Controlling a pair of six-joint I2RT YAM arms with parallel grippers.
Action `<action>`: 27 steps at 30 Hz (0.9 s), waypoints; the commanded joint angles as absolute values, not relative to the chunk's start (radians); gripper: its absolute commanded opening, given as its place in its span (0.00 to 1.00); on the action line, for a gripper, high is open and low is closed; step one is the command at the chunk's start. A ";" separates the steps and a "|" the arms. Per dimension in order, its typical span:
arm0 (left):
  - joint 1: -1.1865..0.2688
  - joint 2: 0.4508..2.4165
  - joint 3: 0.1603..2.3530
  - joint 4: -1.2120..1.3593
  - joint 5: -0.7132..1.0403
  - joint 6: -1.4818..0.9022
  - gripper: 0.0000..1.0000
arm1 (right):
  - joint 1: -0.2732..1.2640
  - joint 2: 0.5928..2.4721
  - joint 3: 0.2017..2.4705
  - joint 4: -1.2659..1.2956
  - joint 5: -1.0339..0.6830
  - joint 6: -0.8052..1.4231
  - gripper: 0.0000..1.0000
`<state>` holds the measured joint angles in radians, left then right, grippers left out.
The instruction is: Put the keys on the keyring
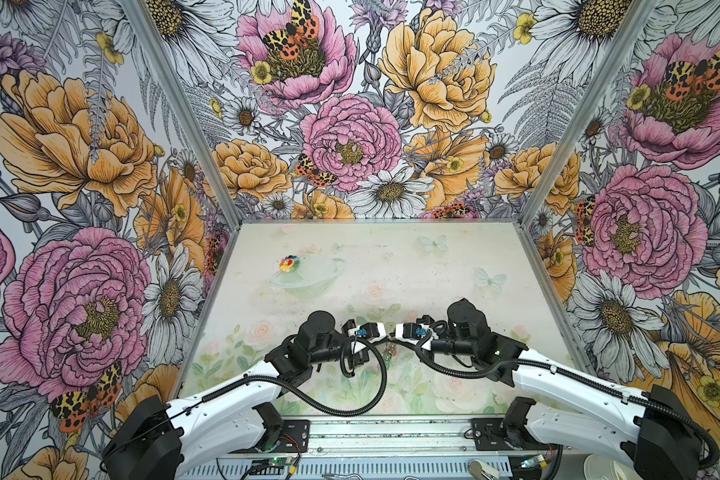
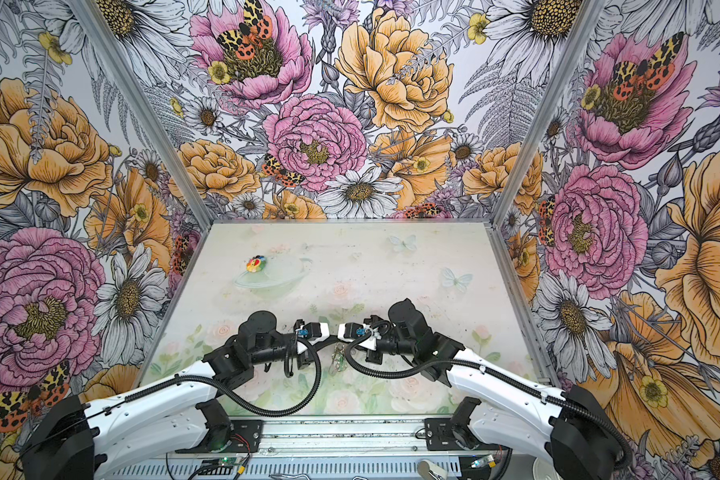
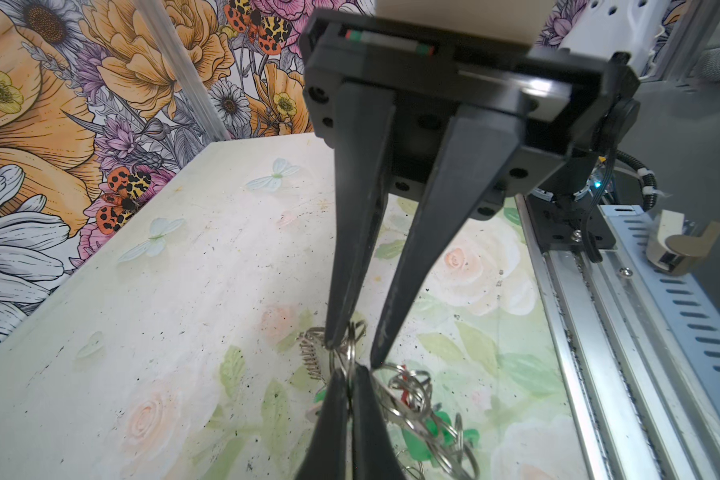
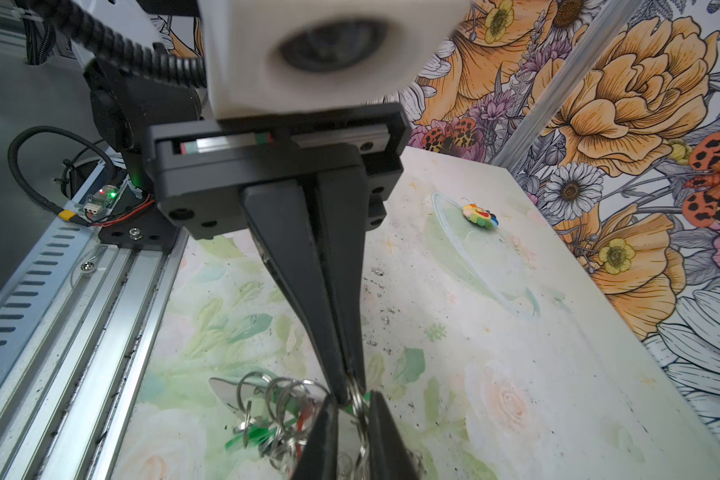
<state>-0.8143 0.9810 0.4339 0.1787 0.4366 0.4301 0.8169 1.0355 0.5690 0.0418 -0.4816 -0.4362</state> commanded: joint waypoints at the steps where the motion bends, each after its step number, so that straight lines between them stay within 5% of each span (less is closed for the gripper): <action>1: -0.819 0.985 0.468 0.206 0.476 0.439 0.00 | 0.828 1.046 0.598 0.037 -0.483 -0.454 0.16; 9: -0.819 0.989 0.466 0.206 0.463 0.439 0.00 | 0.829 1.043 0.602 0.034 -0.496 -0.454 0.00; 27: -0.799 0.971 0.431 0.246 0.488 0.412 0.09 | 0.771 0.965 0.532 0.276 -0.597 -0.279 0.00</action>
